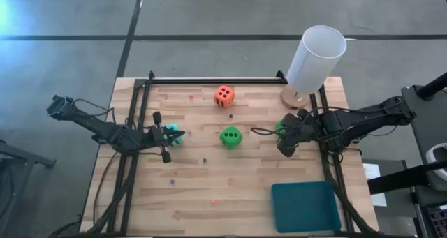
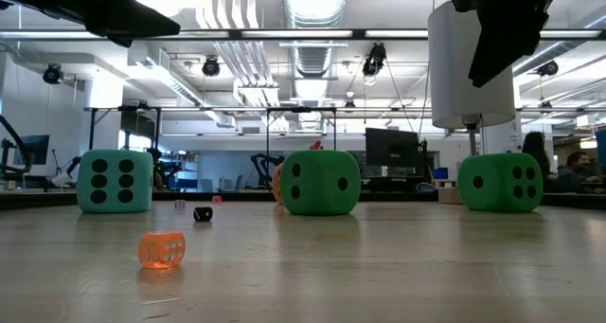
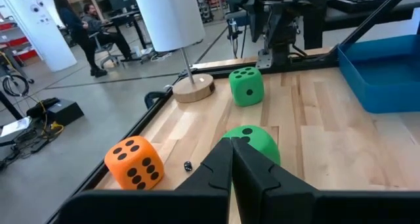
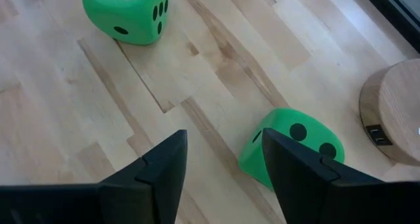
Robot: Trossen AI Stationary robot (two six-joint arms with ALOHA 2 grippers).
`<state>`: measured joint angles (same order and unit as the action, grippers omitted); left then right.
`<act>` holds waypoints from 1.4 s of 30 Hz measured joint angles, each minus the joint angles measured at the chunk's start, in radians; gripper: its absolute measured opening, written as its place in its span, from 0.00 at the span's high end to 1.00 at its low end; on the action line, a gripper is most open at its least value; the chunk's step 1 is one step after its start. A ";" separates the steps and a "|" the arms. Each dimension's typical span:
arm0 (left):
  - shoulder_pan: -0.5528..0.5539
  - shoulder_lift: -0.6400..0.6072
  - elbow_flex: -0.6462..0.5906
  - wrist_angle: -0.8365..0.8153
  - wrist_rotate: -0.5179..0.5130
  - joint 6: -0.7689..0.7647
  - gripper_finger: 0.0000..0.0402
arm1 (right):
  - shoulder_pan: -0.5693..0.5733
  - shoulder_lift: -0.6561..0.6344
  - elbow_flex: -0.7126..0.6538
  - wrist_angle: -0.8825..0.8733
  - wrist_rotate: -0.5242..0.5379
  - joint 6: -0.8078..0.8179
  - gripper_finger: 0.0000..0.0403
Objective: Pick & Place Dice
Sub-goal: Put the right large green die into the blue bin
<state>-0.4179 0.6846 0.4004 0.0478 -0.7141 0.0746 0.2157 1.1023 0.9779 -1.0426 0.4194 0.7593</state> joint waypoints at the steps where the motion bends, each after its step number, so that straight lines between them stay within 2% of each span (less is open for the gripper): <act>1: 0.000 0.000 0.000 0.000 0.000 0.000 0.97 | 0.000 0.000 0.000 0.000 0.000 0.000 0.51; 27: 0.000 0.000 0.000 -0.005 0.000 0.003 0.97 | -0.001 0.000 0.000 0.000 -0.009 -0.002 0.51; 33: 0.000 0.000 0.000 -0.008 0.000 0.003 0.97 | -0.005 0.000 0.000 -0.004 -0.007 0.105 0.50; 37: 0.000 0.000 0.000 -0.008 0.000 0.002 0.97 | -0.021 0.000 0.000 -0.073 0.000 0.172 0.49; 42: 0.000 0.000 0.000 -0.011 0.000 0.002 0.97 | -0.063 0.000 0.000 -0.137 0.001 0.185 0.46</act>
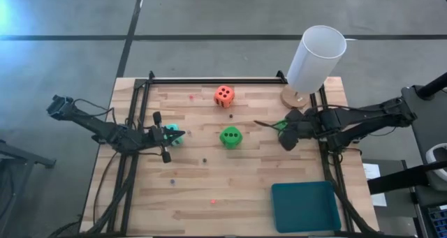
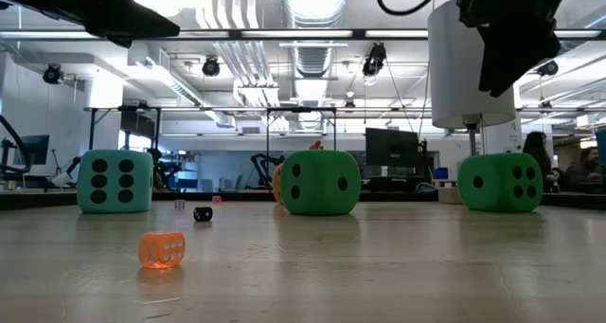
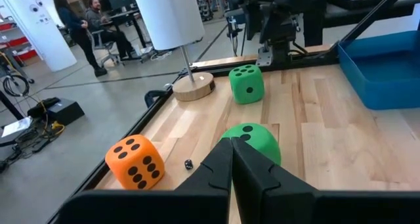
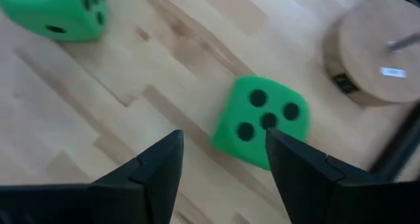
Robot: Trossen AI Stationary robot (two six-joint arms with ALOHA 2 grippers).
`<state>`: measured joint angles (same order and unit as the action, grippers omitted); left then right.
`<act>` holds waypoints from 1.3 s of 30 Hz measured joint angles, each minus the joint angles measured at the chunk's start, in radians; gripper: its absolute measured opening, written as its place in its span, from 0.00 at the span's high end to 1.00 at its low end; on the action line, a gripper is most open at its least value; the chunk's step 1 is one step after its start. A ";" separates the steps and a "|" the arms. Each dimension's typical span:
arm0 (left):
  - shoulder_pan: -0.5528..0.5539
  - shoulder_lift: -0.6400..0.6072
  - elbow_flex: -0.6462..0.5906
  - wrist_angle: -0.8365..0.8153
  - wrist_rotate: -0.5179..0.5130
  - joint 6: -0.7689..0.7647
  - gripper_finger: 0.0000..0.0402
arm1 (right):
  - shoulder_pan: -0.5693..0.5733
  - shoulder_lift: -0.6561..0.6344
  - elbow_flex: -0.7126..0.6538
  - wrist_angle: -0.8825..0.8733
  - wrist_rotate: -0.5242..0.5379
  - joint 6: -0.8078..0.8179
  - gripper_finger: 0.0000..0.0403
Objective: Pick & Place Dice
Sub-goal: Put the right large green die into the blue bin
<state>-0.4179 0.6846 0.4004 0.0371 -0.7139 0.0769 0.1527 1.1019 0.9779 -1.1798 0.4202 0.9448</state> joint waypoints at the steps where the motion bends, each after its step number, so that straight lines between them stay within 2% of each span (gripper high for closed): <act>1: 0.000 0.000 0.000 -0.002 0.000 0.000 0.97 | -0.009 0.000 0.000 -0.013 0.000 -0.002 0.46; 7: 0.000 0.000 0.000 -0.032 0.000 0.000 0.97 | -0.054 0.000 -0.022 -0.037 0.002 -0.006 0.39; 17: 0.000 0.000 0.000 -0.089 0.000 -0.001 0.97 | -0.066 0.015 -0.056 -0.038 -0.001 0.032 0.09; 20: 0.000 0.000 0.000 -0.100 0.000 0.000 0.97 | -0.066 0.023 -0.058 -0.034 -0.001 0.053 0.02; 25: 0.000 0.000 0.000 -0.114 0.000 0.000 0.97 | -0.087 0.048 -0.064 0.024 0.001 0.025 0.01; 33: 0.000 0.000 0.000 -0.118 0.000 0.000 0.97 | -0.178 0.058 -0.064 -0.020 0.021 0.008 0.01; 39: 0.000 0.000 0.000 -0.118 0.000 0.000 0.97 | -0.242 0.078 -0.075 0.006 -0.068 -0.031 0.01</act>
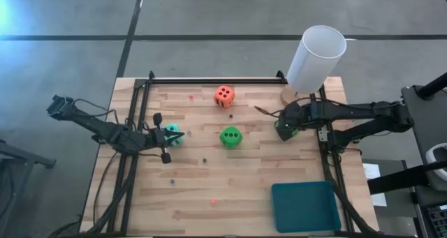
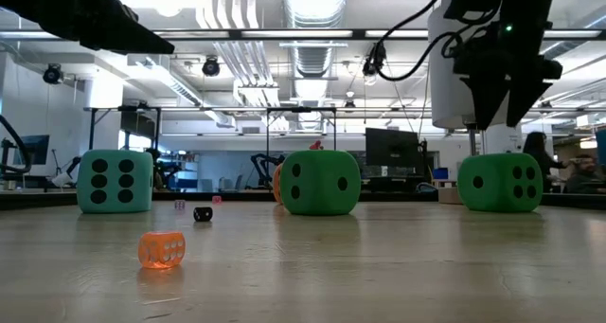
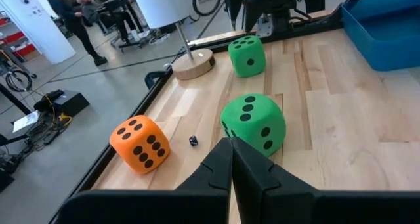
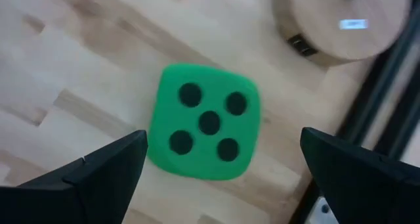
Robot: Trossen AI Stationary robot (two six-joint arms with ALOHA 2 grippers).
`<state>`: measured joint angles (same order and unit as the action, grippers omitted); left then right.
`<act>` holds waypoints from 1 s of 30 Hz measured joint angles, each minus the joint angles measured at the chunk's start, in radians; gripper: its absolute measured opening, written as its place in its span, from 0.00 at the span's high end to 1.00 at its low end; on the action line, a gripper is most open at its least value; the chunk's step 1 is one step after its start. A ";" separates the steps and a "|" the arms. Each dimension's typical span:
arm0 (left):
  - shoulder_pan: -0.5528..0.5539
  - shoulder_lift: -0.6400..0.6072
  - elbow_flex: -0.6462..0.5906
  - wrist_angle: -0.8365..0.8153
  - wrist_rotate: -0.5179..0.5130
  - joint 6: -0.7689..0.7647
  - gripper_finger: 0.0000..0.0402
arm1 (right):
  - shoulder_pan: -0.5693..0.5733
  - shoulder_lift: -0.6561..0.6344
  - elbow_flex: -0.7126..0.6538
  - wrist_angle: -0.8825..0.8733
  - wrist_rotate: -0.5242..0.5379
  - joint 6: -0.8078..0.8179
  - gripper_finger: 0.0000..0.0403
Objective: Pick & Place Dice
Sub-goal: Put the right large green die into the blue bin
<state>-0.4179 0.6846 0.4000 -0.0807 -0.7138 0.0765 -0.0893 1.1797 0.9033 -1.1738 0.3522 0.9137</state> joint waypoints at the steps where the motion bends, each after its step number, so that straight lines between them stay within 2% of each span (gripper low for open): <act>1: 0.000 0.000 0.000 0.000 0.000 0.000 0.97 | -0.007 0.005 -0.005 0.019 -0.008 -0.007 0.01; 30: 0.000 0.000 0.000 0.000 0.000 0.000 0.97 | -0.129 0.031 -0.126 0.183 -0.100 -0.104 0.01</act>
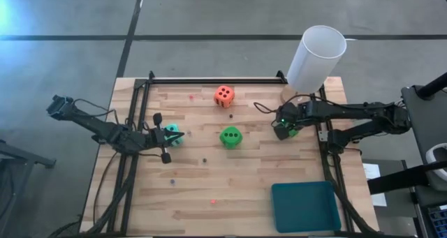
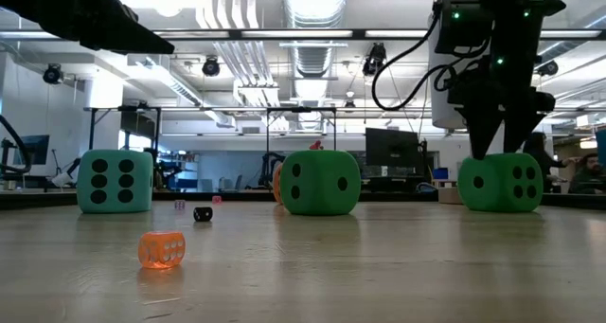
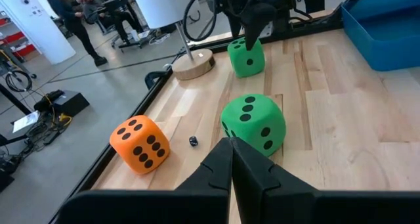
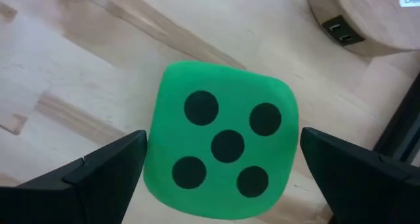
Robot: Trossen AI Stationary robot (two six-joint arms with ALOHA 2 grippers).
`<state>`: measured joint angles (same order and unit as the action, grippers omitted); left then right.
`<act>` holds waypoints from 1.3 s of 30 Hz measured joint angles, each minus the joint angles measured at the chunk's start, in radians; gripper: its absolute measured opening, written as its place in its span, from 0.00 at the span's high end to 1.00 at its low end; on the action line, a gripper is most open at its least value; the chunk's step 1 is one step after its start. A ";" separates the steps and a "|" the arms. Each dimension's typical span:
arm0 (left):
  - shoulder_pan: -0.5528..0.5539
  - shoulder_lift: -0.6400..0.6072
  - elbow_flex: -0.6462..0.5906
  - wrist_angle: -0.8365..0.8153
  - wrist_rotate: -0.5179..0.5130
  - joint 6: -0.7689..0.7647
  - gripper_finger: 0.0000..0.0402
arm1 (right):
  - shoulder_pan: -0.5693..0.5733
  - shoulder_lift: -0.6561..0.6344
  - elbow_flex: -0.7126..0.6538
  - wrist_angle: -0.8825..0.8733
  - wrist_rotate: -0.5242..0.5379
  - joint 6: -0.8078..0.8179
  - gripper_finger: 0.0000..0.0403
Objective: Pick & Place Dice
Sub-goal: Put the right large green die into the blue bin
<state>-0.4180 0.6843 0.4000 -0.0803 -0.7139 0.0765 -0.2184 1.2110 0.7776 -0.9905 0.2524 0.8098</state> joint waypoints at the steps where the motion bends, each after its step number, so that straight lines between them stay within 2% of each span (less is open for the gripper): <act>1: 0.000 0.000 0.000 0.000 0.000 0.000 0.97 | -0.002 0.000 -0.001 0.000 0.001 -0.004 0.01; 31: 0.000 0.000 0.000 0.000 0.000 0.000 0.97 | -0.005 0.000 -0.069 0.092 -0.023 0.005 0.01; 39: 0.000 0.000 0.000 0.000 0.000 0.000 0.97 | -0.004 0.000 -0.070 0.095 -0.035 0.025 0.13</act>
<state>-0.4183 0.6846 0.4000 -0.0803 -0.7137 0.0765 -0.2227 1.2110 0.7076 -0.8951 0.2176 0.8344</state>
